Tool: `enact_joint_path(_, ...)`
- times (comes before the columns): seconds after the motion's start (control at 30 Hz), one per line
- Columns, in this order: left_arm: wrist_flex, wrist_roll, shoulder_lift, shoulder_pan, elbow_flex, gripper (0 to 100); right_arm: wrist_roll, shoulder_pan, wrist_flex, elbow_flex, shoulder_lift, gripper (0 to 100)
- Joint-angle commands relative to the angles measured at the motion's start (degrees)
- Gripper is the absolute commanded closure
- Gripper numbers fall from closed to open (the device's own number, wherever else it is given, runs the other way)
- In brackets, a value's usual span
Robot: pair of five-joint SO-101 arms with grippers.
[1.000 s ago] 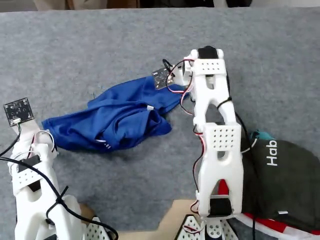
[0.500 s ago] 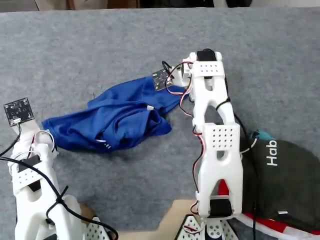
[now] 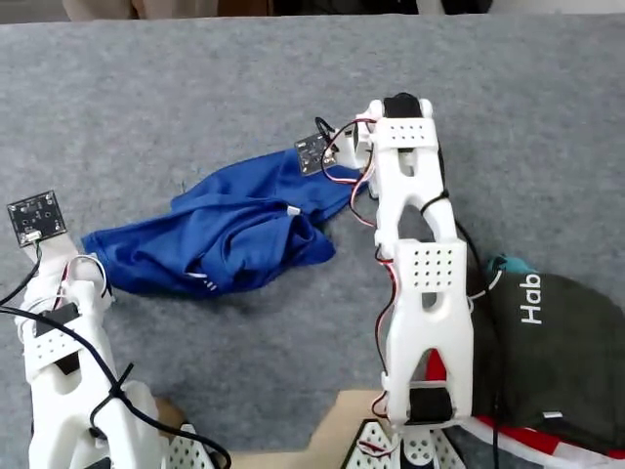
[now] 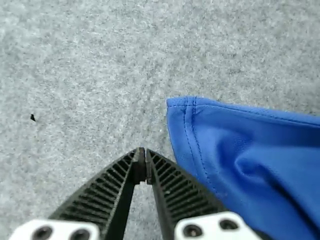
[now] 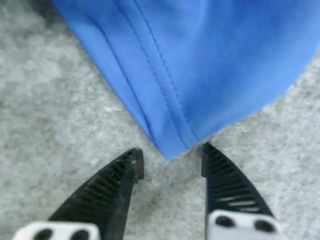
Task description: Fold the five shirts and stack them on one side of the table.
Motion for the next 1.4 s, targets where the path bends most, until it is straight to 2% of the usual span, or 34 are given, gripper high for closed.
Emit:
enact_joint_path(0.0,-0.7,0.1,-0.7,-0.4,-0.4,98,-0.5,-0.7,0.6,-1.5,-5.0,80.0)
enact_joint_path(0.47,-0.7,0.1,-0.7,-0.4,-0.4,98,-0.6,-3.1,4.0,-1.4,-11.7,80.0)
enact_joint_path(0.8,-0.7,0.1,-0.7,-0.4,-0.4,98,-0.4,-3.9,4.4,5.8,-11.7,80.0)
enact_joint_path(1.07,-0.7,0.1,-0.7,-0.4,-0.4,98,-0.4,-3.8,-9.1,14.9,-10.9,80.0)
enact_joint_path(1.3,-0.7,0.1,-0.7,-0.4,-0.4,98,-0.5,-3.8,-17.1,22.1,-11.0,80.2)
enact_joint_path(1.37,-0.7,0.1,-0.7,-0.4,-0.4,98,-0.5,-3.4,-17.7,22.2,-11.0,83.1)
